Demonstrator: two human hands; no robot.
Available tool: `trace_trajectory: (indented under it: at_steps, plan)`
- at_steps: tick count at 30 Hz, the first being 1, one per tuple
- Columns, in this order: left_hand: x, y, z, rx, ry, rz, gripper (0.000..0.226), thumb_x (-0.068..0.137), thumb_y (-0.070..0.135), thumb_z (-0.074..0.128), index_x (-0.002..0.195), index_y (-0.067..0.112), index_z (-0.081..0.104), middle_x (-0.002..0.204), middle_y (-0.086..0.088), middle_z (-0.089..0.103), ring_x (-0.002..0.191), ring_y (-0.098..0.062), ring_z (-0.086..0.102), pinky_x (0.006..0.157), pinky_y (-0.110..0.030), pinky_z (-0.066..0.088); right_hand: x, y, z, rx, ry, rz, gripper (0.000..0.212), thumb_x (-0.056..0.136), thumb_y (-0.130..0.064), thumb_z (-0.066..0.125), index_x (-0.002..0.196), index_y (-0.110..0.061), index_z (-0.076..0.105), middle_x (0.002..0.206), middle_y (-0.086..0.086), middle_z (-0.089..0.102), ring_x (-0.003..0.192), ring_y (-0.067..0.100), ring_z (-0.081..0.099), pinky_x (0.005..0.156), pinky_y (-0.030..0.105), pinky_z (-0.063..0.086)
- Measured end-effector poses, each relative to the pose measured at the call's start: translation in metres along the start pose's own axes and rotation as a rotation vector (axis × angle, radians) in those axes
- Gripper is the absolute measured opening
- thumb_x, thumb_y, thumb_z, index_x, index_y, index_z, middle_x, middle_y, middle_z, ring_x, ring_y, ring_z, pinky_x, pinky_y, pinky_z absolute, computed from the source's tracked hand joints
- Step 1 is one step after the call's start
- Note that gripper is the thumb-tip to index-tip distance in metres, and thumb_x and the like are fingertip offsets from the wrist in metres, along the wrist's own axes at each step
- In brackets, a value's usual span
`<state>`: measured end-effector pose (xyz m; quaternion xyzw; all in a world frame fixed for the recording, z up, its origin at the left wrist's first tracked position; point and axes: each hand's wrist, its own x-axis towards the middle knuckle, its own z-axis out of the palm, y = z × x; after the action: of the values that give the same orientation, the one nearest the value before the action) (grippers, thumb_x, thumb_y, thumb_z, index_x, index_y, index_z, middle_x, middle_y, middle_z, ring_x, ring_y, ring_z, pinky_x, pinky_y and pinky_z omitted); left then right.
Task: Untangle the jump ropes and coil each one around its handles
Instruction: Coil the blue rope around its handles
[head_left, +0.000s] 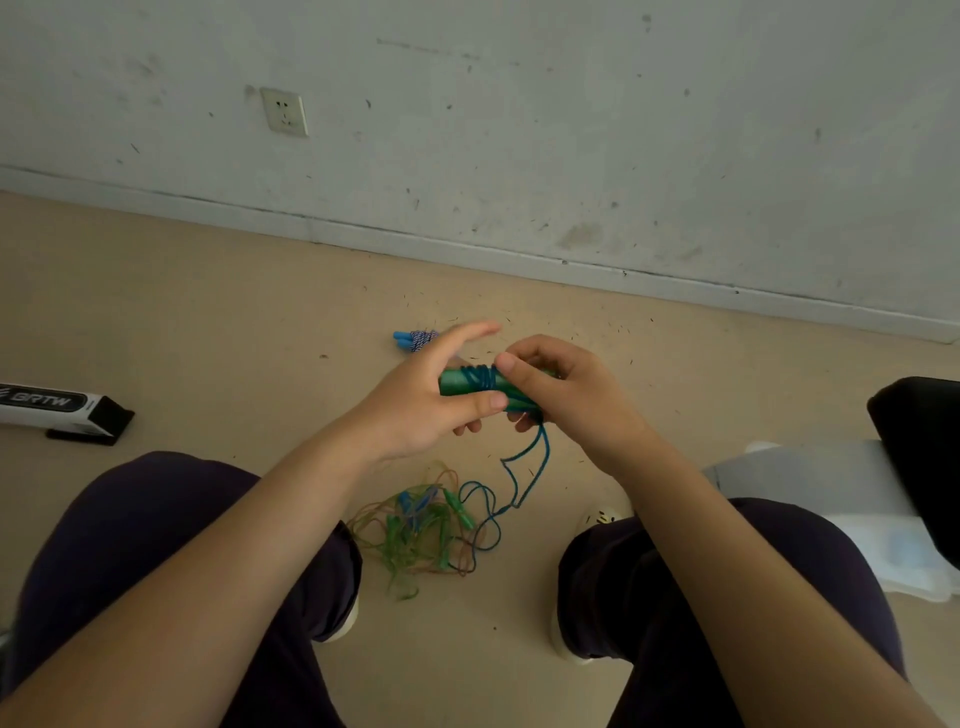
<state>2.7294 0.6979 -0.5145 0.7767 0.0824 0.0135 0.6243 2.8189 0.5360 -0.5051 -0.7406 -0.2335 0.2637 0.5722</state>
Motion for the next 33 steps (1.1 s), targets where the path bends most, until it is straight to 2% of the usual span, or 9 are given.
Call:
trace_trajectory:
  at_steps: [2,5,9,12,16,21,25,29,33]
  plan:
    - [0.001,0.001,-0.001,-0.041,0.027,0.033,0.041,0.091,0.013,0.070,0.127,0.032,0.062,0.096,0.005,0.071,0.072,-0.014,0.067,0.066,-0.027,0.054,0.000,0.000,0.000,0.123,-0.048,0.040,0.027,0.090,-0.029,0.067,0.107,-0.008,0.066,0.087,0.011,0.066,0.070,0.026,0.063,0.067,0.037,0.055]
    - [0.002,0.004,0.000,-0.180,0.114,0.002,0.024,0.094,0.011,0.065,0.116,0.022,0.063,0.090,-0.002,0.068,0.069,-0.015,0.065,0.064,-0.028,0.052,-0.002,0.002,0.004,0.219,-0.117,0.056,0.043,0.088,-0.030,0.070,0.118,-0.003,0.055,0.085,0.011,0.063,0.066,0.023,0.058,0.060,0.032,0.048]
    - [0.007,0.003,-0.002,-0.373,0.256,-0.061,0.014,0.096,0.011,0.062,0.107,0.015,0.055,0.084,-0.009,0.065,0.064,-0.018,0.061,0.057,-0.026,0.048,-0.005,0.006,0.017,0.062,-0.139,0.072,0.020,0.096,-0.021,0.061,0.111,-0.010,0.053,0.067,0.001,0.055,0.056,0.012,0.046,0.052,0.023,0.038]
    - [0.007,0.001,0.000,-0.346,0.296,-0.059,0.016,0.096,0.012,0.063,0.107,0.013,0.052,0.076,-0.008,0.066,0.063,-0.019,0.059,0.056,-0.027,0.047,-0.004,0.005,0.020,-0.099,-0.114,0.028,0.010,0.099,-0.023,0.056,0.103,-0.015,0.054,0.063,-0.002,0.055,0.054,0.009,0.046,0.053,0.023,0.040]
    - [0.007,0.000,-0.006,-0.240,0.338,-0.051,0.021,0.095,0.012,0.065,0.110,0.012,0.051,0.088,-0.009,0.064,0.056,-0.009,0.060,0.054,-0.022,0.047,-0.005,0.001,0.017,-0.135,-0.147,0.042,0.012,0.097,-0.022,0.060,0.092,-0.011,0.057,0.060,-0.001,0.054,0.049,0.012,0.045,0.051,0.028,0.039]
    - [0.006,-0.006,-0.012,-0.029,0.223,-0.024,0.022,0.089,0.014,0.073,0.099,0.024,0.057,0.096,-0.006,0.067,0.061,-0.012,0.065,0.057,-0.027,0.047,-0.005,-0.003,-0.003,-0.316,-0.088,-0.089,0.006,0.086,-0.014,0.072,0.089,-0.017,0.068,0.080,0.011,0.069,0.067,0.013,0.057,0.068,0.035,0.049]
    - [0.005,-0.003,-0.010,-0.044,0.239,-0.075,0.021,0.086,0.014,0.077,0.098,0.021,0.061,0.082,-0.002,0.070,0.057,-0.013,0.066,0.052,-0.025,0.048,-0.008,-0.006,-0.011,-0.464,-0.048,-0.202,0.010,0.089,-0.014,0.069,0.096,-0.020,0.074,0.086,-0.004,0.070,0.080,0.014,0.063,0.077,0.030,0.050]
    - [0.004,0.003,-0.007,-0.047,0.087,-0.143,0.028,0.081,0.012,0.080,0.105,0.017,0.066,0.075,-0.001,0.073,0.058,-0.016,0.067,0.050,-0.023,0.048,-0.007,-0.008,-0.013,-0.622,0.045,-0.379,0.008,0.087,-0.017,0.071,0.094,-0.019,0.076,0.081,-0.010,0.062,0.078,0.005,0.056,0.072,0.016,0.042]
    - [0.000,0.007,-0.009,-0.028,-0.123,-0.162,0.038,0.077,0.009,0.082,0.112,0.018,0.071,0.082,-0.005,0.075,0.063,-0.020,0.069,0.054,-0.024,0.050,-0.006,-0.007,-0.015,-0.564,0.054,-0.354,0.005,0.083,-0.021,0.075,0.087,-0.017,0.076,0.078,-0.011,0.061,0.076,0.005,0.056,0.070,0.015,0.041]
